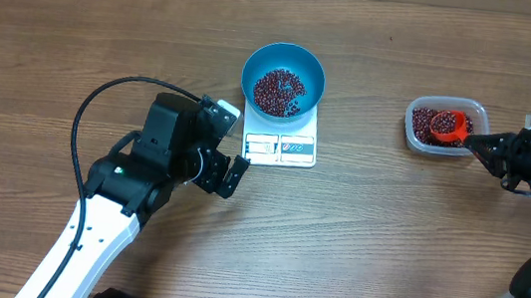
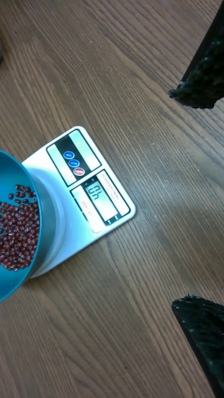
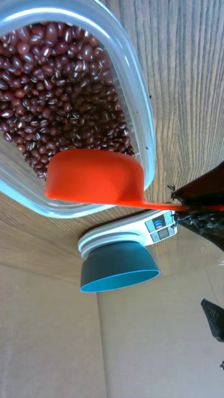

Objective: Scoop item into bowl and weigh 150g on scale
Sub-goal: 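Scoop beans from the tub with the right gripper, then lift the filled scoop and move it over the blue bowl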

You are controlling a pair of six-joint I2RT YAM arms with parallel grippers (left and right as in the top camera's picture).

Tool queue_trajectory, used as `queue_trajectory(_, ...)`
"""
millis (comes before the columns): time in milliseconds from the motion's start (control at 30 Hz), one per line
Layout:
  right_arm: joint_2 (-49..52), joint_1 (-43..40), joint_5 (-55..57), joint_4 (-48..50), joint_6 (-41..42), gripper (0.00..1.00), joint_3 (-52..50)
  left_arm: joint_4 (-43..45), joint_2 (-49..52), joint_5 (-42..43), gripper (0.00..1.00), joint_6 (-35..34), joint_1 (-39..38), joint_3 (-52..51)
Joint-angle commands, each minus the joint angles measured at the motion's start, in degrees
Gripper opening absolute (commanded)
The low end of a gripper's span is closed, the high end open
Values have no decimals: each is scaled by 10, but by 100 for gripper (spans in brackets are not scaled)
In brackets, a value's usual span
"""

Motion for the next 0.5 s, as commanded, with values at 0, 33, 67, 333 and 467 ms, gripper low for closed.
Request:
queue_trajectory(0, -30, -2, -32, -1, -19, 4, 20, 2, 0, -2, 100, 13, 3, -3)
queue_trajectory(33, -33, -2, -39, -2, -24, 4, 20, 2, 0, -2, 100, 13, 3, -3)
queue_trajectory(67, -35, -2, -43, -3, -24, 4, 20, 2, 0, -2, 100, 13, 3, -3)
queue_trajectory(333, -64, -2, -49, -12, -24, 4, 20, 2, 0, -2, 99, 13, 3, -3)
queue_trajectory(467, -75, 3, -69, -18, -25, 4, 20, 2, 0, -2, 99, 13, 3, -3)
